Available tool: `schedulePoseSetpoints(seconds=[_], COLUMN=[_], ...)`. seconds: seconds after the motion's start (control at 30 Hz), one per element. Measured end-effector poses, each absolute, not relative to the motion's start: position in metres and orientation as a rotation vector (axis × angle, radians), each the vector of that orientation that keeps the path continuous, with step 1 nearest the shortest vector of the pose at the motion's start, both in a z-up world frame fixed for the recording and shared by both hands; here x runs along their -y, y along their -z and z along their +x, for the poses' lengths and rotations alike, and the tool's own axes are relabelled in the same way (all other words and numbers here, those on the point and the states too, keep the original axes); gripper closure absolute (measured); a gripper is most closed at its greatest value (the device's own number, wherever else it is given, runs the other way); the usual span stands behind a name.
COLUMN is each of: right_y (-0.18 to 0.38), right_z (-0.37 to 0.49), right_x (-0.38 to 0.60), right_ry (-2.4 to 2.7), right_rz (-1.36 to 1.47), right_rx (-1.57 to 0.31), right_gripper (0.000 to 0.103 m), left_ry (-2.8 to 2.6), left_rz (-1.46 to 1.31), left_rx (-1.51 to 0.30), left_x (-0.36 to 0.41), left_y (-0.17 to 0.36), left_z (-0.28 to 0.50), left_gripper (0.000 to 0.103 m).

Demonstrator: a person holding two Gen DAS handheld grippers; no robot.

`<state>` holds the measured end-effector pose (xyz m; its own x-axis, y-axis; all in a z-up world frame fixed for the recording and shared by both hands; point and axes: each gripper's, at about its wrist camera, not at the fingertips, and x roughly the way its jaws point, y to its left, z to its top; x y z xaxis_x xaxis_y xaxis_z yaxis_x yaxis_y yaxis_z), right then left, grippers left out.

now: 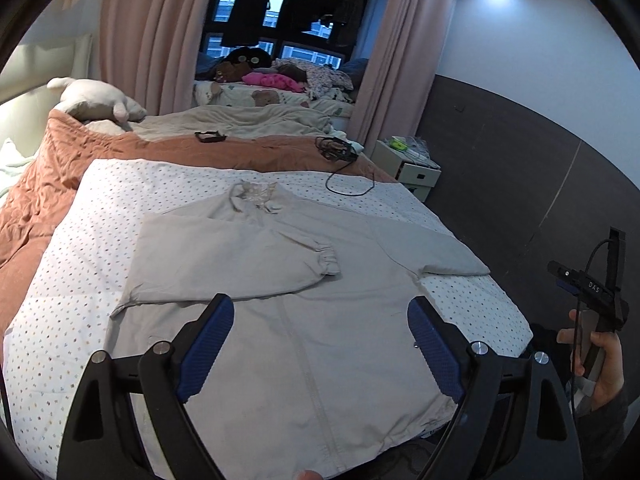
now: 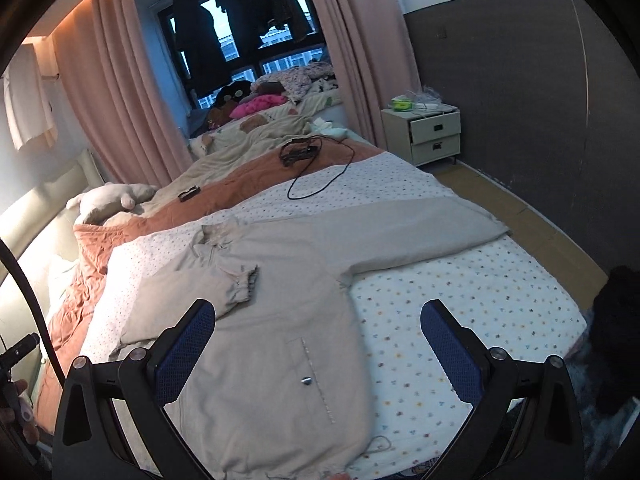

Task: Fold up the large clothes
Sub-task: 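Move the right tool over to the other jacket sleeve, then close the right tool on the other sleeve's cuff end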

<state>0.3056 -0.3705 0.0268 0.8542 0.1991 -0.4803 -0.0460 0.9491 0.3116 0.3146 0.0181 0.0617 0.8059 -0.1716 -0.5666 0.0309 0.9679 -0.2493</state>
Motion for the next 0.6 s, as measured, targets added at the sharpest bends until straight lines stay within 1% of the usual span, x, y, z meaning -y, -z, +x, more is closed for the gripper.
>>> schedulePoseSetpoints(seconds=[0.3, 0.43, 0.53, 0.6], right_y=[0.003, 0.015, 0.03, 0.037], right_z=[0.318, 0.326, 0.345, 0.359], right_x=[0.413, 0.441, 0.459, 0.465], right_ry=[-0.118, -0.046, -0.037, -0.019], right_rz=[0.393, 0.463, 0.535, 0.565], right_rx=[-0.567, -0.532, -0.553, -0.562], right_gripper=[0.0, 0.0, 0.0, 0.003], left_ry=[0.192, 0.192, 0.208, 0.204], left_rz=[-0.204, -0.187, -0.201, -0.189], left_rx=[-0.68, -0.661, -0.675, -0.682], left_x=[0.038, 0.058, 0.069, 0.074], left_y=[-0.049, -0.037, -0.026, -0.017], left_z=[0.363, 0.387, 0.41, 0.424], left_gripper=[0.013, 0.013, 0.013, 0.013])
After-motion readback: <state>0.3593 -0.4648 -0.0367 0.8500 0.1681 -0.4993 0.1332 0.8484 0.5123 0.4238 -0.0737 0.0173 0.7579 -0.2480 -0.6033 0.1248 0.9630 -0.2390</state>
